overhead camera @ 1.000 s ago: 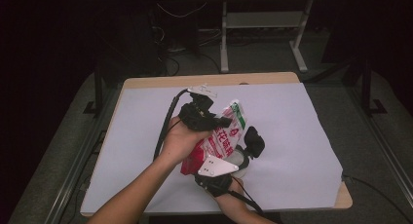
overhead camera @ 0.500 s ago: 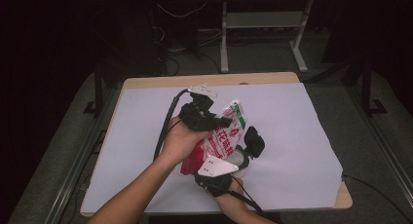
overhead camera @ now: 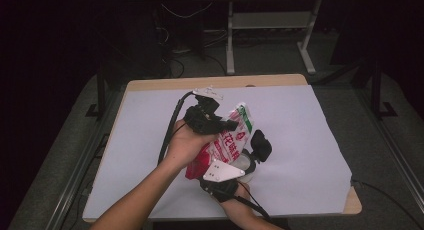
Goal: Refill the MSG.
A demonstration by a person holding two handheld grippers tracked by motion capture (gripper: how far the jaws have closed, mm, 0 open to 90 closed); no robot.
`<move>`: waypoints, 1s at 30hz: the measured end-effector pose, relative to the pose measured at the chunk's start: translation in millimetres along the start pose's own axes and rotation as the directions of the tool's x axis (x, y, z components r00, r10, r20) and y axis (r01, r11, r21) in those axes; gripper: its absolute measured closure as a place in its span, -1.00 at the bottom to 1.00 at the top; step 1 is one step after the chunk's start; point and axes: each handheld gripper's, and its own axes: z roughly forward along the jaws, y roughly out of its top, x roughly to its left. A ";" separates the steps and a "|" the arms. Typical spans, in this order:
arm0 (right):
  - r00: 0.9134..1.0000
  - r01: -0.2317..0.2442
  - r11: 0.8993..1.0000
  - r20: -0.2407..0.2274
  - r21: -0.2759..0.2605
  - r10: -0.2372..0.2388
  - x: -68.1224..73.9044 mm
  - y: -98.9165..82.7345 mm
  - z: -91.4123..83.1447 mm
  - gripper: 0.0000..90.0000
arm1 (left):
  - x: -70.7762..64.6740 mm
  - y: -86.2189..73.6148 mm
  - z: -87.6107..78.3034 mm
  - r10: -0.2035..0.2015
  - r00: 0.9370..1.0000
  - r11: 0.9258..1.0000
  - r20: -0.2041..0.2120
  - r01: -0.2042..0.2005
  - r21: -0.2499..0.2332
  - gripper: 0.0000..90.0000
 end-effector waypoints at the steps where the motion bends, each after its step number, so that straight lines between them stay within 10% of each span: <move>1: 1.000 0.001 1.000 0.000 0.000 -0.001 0.0 0.0 0.0 1.00 | 0.2 0.1 0.1 0.002 1.000 1.000 0.000 -0.002 0.000 1.00; 30: 1.000 -0.001 1.000 0.002 -0.010 0.001 -0.1 0.8 -0.7 1.00 | -1.8 1.7 1.9 -0.003 1.000 1.000 0.002 0.003 -0.003 1.00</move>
